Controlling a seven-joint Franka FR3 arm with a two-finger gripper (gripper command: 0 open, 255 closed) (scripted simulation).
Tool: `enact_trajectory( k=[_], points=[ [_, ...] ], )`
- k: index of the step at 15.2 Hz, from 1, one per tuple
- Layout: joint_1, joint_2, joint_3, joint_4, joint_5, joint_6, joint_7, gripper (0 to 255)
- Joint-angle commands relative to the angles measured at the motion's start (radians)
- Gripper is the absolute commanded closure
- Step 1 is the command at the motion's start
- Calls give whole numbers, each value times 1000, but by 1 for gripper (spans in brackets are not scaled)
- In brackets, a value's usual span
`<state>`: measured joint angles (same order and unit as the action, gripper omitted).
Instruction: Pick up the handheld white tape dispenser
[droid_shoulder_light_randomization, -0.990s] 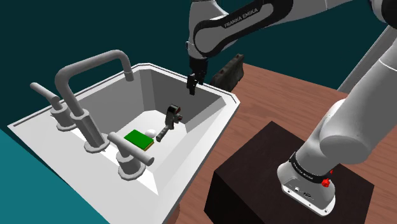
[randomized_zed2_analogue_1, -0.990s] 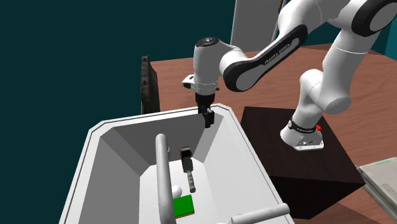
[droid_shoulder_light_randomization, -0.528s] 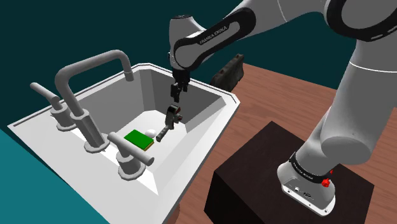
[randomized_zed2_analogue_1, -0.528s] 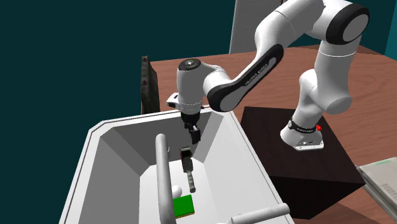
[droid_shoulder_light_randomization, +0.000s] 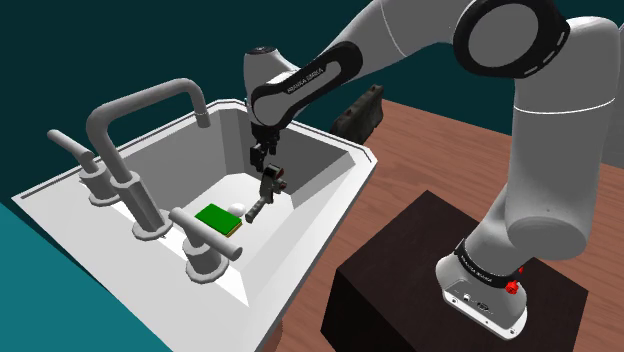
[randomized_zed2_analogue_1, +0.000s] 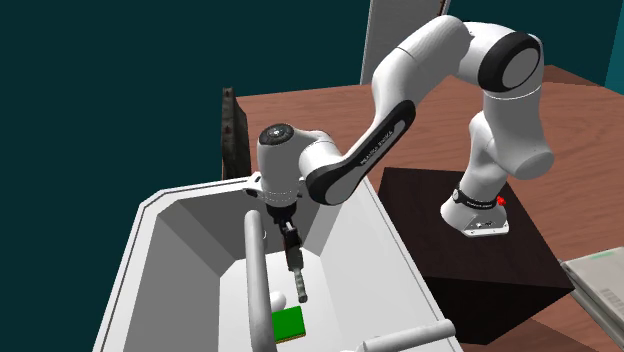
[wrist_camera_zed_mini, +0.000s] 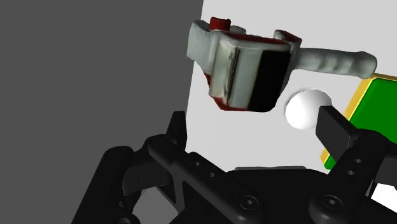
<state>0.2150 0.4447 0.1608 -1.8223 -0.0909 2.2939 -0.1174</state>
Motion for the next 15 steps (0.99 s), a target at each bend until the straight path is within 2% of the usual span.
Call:
enact_trajectory(
  k=[1,6,7,15],
  points=[
    [2,18,-2,-4,-4,22,2,0],
    [4,47,-6,-11,-11,59,6,0],
    [5,48,-6,-11,-11,59,7,255],
    [5,46,-6,-13,-11,59,7,255]
  ],
)
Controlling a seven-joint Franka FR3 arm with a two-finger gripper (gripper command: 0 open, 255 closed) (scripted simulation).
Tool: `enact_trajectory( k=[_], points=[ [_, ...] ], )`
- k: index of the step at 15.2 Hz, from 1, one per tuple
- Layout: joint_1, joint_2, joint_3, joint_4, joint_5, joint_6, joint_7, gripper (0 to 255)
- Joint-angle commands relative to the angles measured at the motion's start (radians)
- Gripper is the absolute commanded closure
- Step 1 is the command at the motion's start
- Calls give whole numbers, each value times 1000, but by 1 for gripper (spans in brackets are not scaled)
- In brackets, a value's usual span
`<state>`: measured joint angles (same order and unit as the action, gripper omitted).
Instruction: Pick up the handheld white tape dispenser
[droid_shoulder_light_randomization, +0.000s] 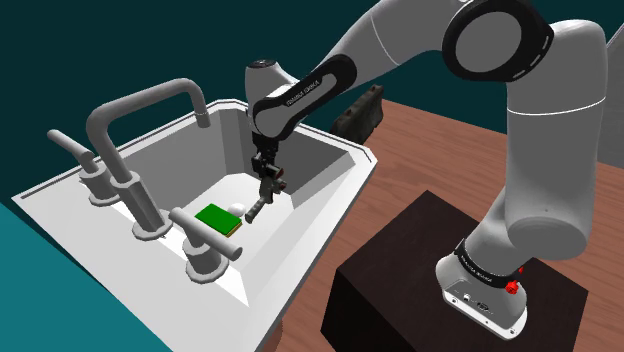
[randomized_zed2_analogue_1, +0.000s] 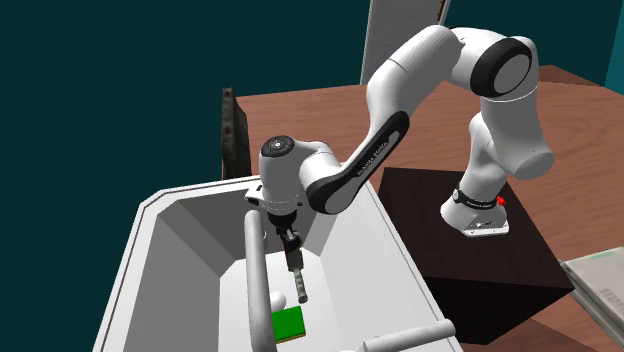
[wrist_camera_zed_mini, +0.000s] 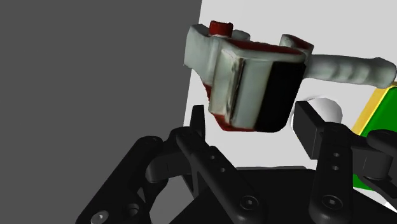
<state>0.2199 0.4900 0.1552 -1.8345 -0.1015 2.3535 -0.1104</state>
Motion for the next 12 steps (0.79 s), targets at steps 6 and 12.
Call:
enact_trajectory(
  k=[6,12],
  points=[
    [-4,-39,5,12,9,-52,-7,255],
    [-8,-83,10,32,19,-116,-13,255]
  ],
)
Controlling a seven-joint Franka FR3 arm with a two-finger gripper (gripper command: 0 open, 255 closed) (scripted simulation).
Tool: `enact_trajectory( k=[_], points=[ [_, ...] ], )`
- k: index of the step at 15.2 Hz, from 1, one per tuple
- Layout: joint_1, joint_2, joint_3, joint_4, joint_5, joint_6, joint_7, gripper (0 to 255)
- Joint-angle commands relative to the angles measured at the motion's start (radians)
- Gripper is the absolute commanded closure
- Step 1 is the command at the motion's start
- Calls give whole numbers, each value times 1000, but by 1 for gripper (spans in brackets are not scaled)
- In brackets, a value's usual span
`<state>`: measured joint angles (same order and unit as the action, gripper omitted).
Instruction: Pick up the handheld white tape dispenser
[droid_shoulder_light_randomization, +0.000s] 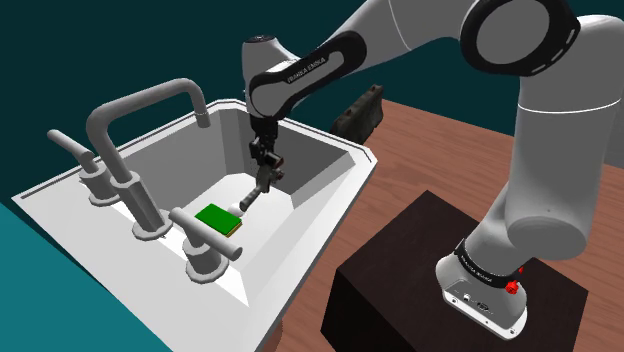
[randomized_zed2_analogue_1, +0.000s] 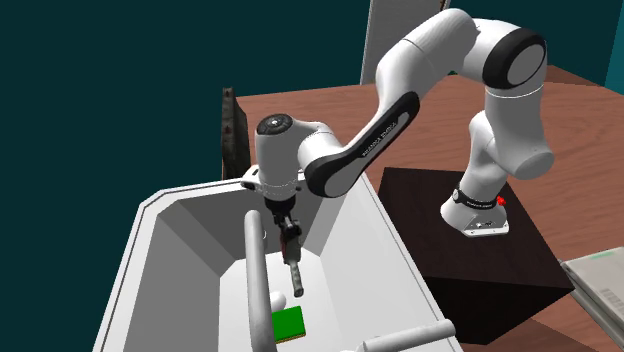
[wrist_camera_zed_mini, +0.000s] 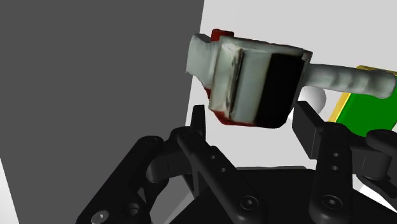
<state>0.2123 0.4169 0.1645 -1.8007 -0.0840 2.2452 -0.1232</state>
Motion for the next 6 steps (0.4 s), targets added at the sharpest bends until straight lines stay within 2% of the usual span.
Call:
enact_trajectory(
  k=[1,6],
  points=[
    [-1,-17,2,2,3,-19,-1,255],
    [-2,-37,4,17,8,-54,-4,255]
  ],
)
